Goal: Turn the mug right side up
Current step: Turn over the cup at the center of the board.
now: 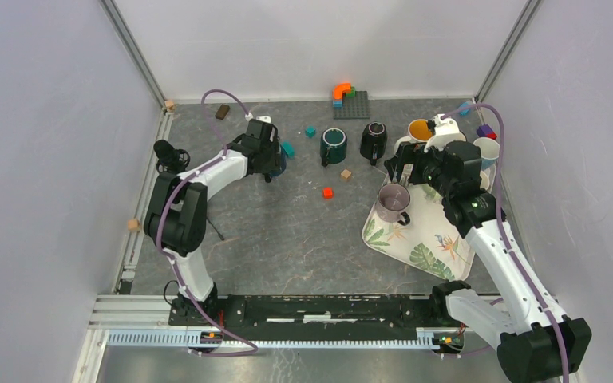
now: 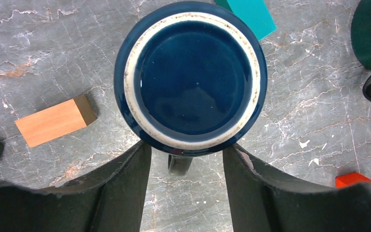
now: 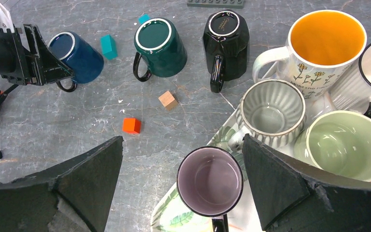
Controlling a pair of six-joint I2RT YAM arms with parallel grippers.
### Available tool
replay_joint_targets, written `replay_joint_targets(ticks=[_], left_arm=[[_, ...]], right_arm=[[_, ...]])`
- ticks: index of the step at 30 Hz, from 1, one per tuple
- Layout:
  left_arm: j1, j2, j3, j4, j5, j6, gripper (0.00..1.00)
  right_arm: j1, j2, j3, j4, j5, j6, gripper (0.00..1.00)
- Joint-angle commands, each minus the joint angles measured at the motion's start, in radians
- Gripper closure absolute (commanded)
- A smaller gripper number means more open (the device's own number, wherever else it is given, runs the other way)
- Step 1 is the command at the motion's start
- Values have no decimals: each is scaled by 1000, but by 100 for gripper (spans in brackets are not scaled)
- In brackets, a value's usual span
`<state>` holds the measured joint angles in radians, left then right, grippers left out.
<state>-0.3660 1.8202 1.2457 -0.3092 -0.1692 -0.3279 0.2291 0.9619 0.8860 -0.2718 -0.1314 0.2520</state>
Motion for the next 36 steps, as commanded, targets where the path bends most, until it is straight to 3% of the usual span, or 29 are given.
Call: replay_joint_targets(ticks=[1, 14, 22, 28, 31, 36], left_arm=[[2, 26, 51, -8, -38, 39, 40], [1, 53, 71, -6, -51, 68, 52], [1, 57, 77, -5, -45, 93, 76], [0, 42, 64, -7, -41, 95, 88], [0, 37, 52, -3, -50, 92, 86], [0, 50, 47, -3, -62, 83, 65]], right_arm=[[4, -9, 16, 5, 13, -20, 2], [2, -9, 8, 2, 18, -28, 2], [3, -6, 4, 3, 16, -28, 2], [4, -6, -4, 9, 13, -24, 2], [3, -5, -7, 14, 7, -21, 2], [3, -3, -6, 19, 3, -18, 2]])
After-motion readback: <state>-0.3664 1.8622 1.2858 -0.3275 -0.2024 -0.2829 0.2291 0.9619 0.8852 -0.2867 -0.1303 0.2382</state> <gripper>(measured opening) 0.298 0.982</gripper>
